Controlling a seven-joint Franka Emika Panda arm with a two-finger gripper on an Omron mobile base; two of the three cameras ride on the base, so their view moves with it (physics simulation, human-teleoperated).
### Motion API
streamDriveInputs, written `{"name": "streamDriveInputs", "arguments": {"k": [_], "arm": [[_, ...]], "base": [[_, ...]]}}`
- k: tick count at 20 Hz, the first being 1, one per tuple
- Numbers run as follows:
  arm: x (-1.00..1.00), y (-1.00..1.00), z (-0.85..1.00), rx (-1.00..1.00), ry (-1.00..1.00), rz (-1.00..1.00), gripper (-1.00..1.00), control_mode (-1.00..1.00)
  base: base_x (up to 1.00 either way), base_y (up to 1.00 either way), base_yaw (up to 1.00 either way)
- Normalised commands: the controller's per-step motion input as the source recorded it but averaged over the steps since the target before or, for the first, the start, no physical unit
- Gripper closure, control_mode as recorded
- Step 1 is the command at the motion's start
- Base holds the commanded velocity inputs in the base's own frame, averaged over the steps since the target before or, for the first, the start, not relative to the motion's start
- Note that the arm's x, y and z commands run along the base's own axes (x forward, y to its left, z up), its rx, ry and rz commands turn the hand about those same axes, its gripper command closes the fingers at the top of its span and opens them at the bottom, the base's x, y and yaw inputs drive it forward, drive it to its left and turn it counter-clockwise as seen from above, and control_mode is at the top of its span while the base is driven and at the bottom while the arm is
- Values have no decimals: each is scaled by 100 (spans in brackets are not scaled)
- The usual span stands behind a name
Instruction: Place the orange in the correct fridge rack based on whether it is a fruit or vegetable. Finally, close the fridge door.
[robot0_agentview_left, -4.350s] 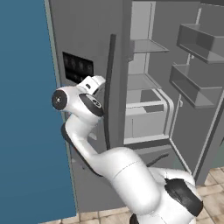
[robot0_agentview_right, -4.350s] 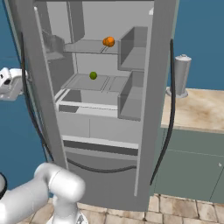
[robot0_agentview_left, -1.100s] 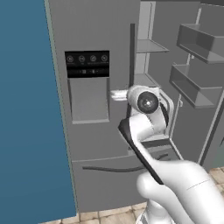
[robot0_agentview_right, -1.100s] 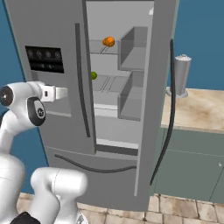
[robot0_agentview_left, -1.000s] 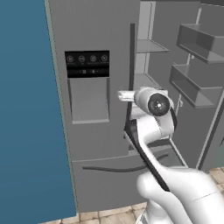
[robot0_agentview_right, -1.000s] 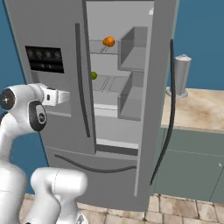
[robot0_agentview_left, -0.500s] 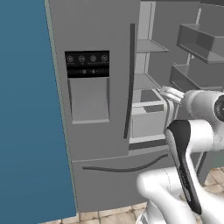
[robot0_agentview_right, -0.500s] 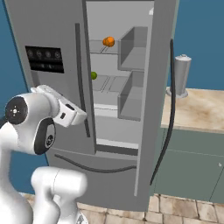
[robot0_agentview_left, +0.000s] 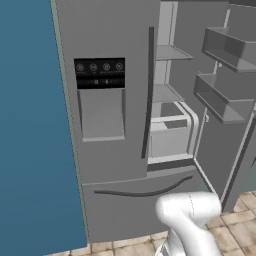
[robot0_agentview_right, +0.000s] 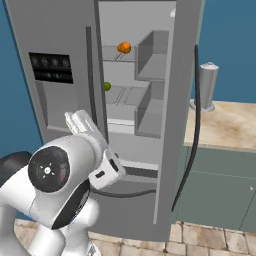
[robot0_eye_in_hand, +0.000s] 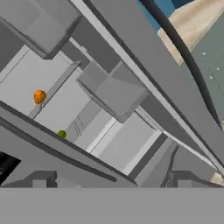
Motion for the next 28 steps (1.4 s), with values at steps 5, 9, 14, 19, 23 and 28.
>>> {"name": "streamDriveInputs", "arguments": {"k": [5, 9, 14, 19, 23, 28], "arm": [[-56, -100, 0, 30, -8, -1, -100, -100], [-4, -98, -4, 27, -6, 0, -100, -100], [46, -81, -25, 27, -4, 1, -100, -100], [89, -60, -39, 28, -4, 6, -100, -100], [97, -49, -44, 27, -5, 9, -100, -100], [86, -51, -40, 25, -6, 11, -100, -100]], "base": [[0, 0, 0], [0, 0, 0], [0, 0, 0], [0, 0, 0], [0, 0, 0], [0, 0, 0]]}}
